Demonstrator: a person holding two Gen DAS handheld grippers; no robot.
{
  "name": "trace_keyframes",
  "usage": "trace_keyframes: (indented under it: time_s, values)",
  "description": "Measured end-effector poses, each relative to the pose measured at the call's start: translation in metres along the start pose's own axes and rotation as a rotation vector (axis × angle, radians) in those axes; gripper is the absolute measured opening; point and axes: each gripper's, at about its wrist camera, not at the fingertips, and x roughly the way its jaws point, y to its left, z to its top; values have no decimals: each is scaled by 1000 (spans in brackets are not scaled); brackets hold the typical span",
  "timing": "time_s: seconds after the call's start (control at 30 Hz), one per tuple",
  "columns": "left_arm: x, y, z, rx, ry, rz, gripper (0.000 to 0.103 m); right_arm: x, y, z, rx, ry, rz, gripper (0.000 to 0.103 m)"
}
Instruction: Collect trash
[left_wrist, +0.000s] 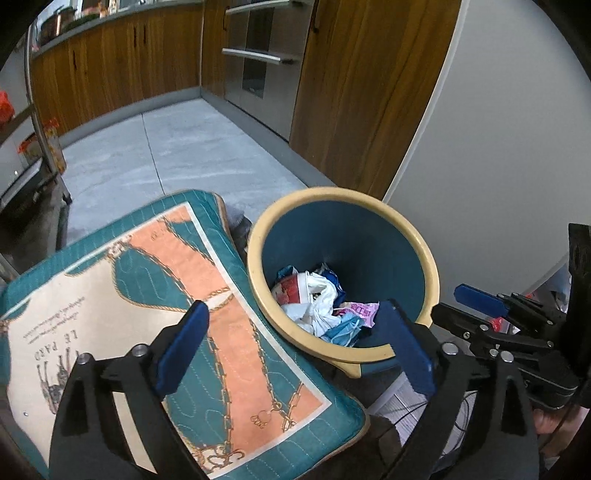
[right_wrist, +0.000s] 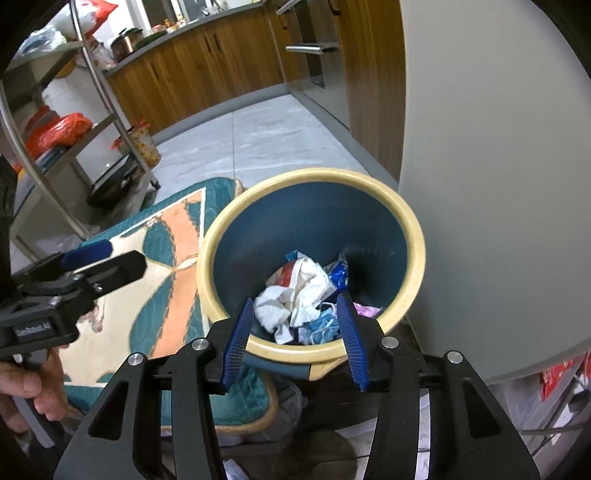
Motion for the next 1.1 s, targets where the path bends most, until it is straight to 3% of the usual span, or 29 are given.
trace_keyframes:
  time_s: [0.07,0.17,0.3,0.47,0.7,1.1]
  values:
    - [-7,-1,0,8,-12,6,95,-6,1,-4,0,-12,-3,66]
    - [-17,-1,-2,16,-31,11,97,-18,4,-8,-9,-45,-5,75]
    - [-28,-4,-6,27,-37,16,97,-33,7,-15,-20,-82,-17,78]
    - [-35,-10,-15,34,-20,34,98,-53,11,-25,-42,-136,-61,93]
    - [-48,-17,-25,35,-11,26,98,-75,15,-40,-71,-170,-69,95]
    - [-79,-15,-34,22,-85,9,98,-99,13,-46,-29,-236,-39,96]
